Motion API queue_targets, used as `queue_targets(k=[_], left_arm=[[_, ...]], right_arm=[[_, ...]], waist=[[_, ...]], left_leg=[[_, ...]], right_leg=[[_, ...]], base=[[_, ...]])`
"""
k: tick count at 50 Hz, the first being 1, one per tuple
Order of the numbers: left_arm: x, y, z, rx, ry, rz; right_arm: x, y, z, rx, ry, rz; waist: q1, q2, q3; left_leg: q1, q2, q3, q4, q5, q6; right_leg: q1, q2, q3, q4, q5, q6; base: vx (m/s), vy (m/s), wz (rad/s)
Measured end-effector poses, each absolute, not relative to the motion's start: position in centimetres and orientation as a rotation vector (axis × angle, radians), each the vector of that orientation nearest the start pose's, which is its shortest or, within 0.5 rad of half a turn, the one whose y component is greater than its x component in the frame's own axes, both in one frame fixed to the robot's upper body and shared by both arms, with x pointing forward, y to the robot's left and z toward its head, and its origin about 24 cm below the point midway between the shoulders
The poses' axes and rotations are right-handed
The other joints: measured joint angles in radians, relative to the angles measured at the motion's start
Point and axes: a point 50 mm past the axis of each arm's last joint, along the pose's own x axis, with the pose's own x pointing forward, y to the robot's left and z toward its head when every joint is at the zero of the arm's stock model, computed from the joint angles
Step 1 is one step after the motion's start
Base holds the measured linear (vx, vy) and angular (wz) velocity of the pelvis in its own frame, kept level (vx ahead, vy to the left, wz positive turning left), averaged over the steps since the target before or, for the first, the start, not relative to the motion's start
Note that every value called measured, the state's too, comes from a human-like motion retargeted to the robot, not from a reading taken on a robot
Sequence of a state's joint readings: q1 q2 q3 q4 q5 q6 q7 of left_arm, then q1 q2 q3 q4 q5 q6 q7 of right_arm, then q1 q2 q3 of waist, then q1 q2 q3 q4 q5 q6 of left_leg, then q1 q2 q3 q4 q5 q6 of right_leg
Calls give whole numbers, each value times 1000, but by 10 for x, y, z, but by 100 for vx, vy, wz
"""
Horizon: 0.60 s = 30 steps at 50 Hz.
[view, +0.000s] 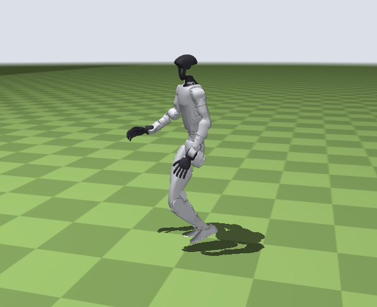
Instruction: Run
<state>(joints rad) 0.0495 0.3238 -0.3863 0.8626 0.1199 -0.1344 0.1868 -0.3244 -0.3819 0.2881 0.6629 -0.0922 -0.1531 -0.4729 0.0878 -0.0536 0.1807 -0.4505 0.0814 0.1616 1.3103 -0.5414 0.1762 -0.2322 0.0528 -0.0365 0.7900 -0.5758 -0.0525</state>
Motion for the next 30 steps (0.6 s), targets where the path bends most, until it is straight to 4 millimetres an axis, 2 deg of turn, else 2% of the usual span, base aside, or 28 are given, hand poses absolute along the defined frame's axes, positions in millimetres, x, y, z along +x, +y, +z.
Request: queue_targets(k=[3,5,7,10,12,15,18,20,21,23,25,27,28,30], left_arm=[[79,236,-145,586,984,-127],[46,247,-148,552,1073,-93],[29,250,-149,522,1113,-55],[31,249,-149,509,1102,-9],[58,247,-146,527,1020,36],[132,241,-126,575,788,108],[227,220,-73,566,444,133],[275,201,-24,533,204,112],[290,192,-1,515,97,91],[307,175,39,485,-93,43],[311,163,65,472,-229,-6],[307,157,74,458,-286,-38],[303,155,72,448,-287,-50],[292,155,55,429,-225,-63]], right_arm=[[313,-202,65,-516,-185,-269],[311,-200,84,-480,-277,-272],[306,-199,80,-481,-272,-257],[287,-196,36,-511,-115,-204],[265,-193,-11,-547,89,-153],[213,-193,-88,-621,480,-57],[145,-204,-141,-670,853,44],[102,-216,-156,-678,1025,82],[85,-222,-160,-672,1082,85],[55,-233,-163,-647,1168,71],[38,-241,-162,-610,1210,30],[36,-244,-160,-580,1200,-24],[40,-245,-159,-572,1181,-47],[59,-244,-155,-570,1105,-86]], waist=[[30,-27,-28],[33,-47,-53],[24,-65,-70],[1,-96,-73],[-20,-119,-57],[-54,-132,-29],[-98,-105,-11],[-130,-75,-3],[-148,-61,-5],[-179,-33,-19],[-196,-5,-41],[-191,19,-57],[-184,23,-62],[-161,35,-61]], left_leg=[[-22,-83,36,-368,9,-33],[-9,-150,52,-615,46,-55],[11,-200,59,-723,64,-51],[33,-257,58,-669,40,-4],[48,-290,52,-584,-11,40],[85,-312,35,-490,-92,78],[181,-305,-7,-522,-111,59],[271,-294,-50,-602,-76,20],[312,-282,-70,-645,-46,-7],[379,-250,-106,-710,16,-64],[414,-205,-126,-715,71,-118],[406,-152,-123,-596,108,-154],[397,-132,-116,-506,127,-165],[359,-78,-102,-281,157,-174]], right_leg=[[96,-29,29,-122,87,79],[132,-64,32,-147,131,129],[138,-99,35,-82,157,169],[115,-152,45,149,243,227],[58,-195,49,382,328,248],[-67,-251,49,667,334,202],[-207,-268,31,716,241,126],[-268,-256,1,606,197,98],[-282,-238,-17,504,191,98],[-294,-185,-41,267,200,114],[-274,-108,-40,2,241,145],[-234,-48,-45,-144,265,148],[-219,-32,-48,-147,256,138],[-185,-2,-62,-93,208,92]], base=[[3,5,-49],[3,7,-28],[2,7,-23],[1,6,-9],[-1,6,8],[-2,3,12],[-3,3,36],[-1,-1,40],[0,-3,39],[0,-5,36],[-1,-6,23],[-2,-6,6],[-3,-6,-5],[-3,-6,-18]])
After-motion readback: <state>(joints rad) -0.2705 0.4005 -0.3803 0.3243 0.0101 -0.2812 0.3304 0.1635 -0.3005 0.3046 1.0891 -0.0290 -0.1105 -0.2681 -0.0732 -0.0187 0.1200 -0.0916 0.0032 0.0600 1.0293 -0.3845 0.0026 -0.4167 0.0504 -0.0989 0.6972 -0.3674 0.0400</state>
